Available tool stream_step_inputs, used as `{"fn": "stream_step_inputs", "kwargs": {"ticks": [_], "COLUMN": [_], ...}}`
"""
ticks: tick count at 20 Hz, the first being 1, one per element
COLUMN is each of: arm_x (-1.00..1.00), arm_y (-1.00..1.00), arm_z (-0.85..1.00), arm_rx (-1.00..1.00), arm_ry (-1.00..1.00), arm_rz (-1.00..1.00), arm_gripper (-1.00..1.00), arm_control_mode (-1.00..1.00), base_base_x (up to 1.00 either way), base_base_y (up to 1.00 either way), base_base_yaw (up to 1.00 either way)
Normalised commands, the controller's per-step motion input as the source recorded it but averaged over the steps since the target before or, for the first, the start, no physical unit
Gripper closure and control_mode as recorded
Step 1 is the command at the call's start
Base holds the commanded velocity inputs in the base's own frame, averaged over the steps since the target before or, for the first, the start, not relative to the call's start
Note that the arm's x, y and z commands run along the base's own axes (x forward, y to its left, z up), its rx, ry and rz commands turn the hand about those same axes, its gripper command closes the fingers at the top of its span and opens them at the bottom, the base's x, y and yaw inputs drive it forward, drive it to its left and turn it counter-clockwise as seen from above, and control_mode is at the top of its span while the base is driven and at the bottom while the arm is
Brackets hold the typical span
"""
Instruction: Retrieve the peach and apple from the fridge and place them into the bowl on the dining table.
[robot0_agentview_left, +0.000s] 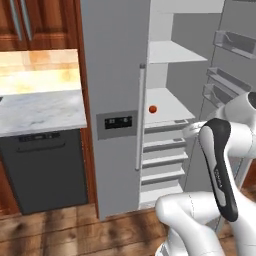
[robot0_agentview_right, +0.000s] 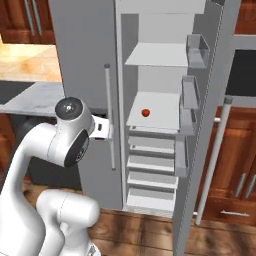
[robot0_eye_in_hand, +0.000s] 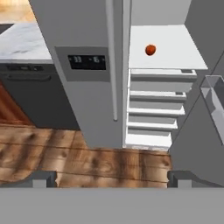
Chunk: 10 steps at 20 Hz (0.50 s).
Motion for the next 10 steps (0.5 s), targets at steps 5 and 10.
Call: {"fn": "stream_step_inputs", "kwargs": {"ticks": [5,10], "arm_x": [0.00,0.00], "arm_y": [0.00,0.00], "arm_z": [0.00,0.00], "arm_rx": [0.00,0.00], "arm_ry": [0.00,0.00], "arm_rz": [0.00,0.00], "arm_gripper": [-1.00,-1.00], "arm_control_mode": [1.00,1.00], "base_base_x": [0.25,0.10], "base_base_y": [0.24,-0.16], "base_base_yaw": [-0.30,-0.01]}}
